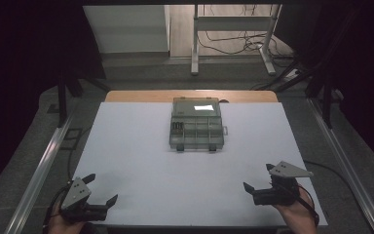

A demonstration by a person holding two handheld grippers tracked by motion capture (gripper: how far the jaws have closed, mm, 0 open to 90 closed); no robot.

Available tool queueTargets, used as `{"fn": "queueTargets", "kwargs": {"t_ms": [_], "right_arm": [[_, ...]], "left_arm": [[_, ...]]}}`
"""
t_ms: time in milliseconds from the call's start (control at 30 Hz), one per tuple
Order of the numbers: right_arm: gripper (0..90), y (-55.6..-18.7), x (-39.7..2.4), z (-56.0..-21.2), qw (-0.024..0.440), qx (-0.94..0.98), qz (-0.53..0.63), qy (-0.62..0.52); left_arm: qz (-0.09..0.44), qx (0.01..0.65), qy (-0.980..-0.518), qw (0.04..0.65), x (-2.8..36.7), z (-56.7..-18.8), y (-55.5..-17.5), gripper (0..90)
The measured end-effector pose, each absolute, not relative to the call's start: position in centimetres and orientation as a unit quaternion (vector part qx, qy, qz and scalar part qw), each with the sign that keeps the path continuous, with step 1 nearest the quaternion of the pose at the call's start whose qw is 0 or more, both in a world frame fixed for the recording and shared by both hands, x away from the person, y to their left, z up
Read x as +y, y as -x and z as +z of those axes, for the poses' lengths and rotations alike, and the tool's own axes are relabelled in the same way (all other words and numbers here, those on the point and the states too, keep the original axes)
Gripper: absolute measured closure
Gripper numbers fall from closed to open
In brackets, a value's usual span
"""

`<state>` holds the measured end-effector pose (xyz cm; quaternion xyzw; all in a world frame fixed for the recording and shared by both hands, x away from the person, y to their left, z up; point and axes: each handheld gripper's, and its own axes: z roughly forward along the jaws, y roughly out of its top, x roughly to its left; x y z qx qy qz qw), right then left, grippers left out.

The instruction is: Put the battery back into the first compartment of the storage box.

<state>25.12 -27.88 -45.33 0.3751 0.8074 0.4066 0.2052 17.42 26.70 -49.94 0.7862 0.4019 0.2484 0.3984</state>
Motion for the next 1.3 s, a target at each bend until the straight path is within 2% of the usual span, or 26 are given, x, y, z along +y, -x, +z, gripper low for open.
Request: {"fn": "queueTargets", "kwargs": {"t_ms": [1300], "right_arm": [[0.0,-20.5,-32.9,-46.1,0.246,0.774,0.378,-0.444]], "left_arm": [[0.249,0.401,-0.787,0.398,26.7,-49.9,-17.5,1.7]]}}
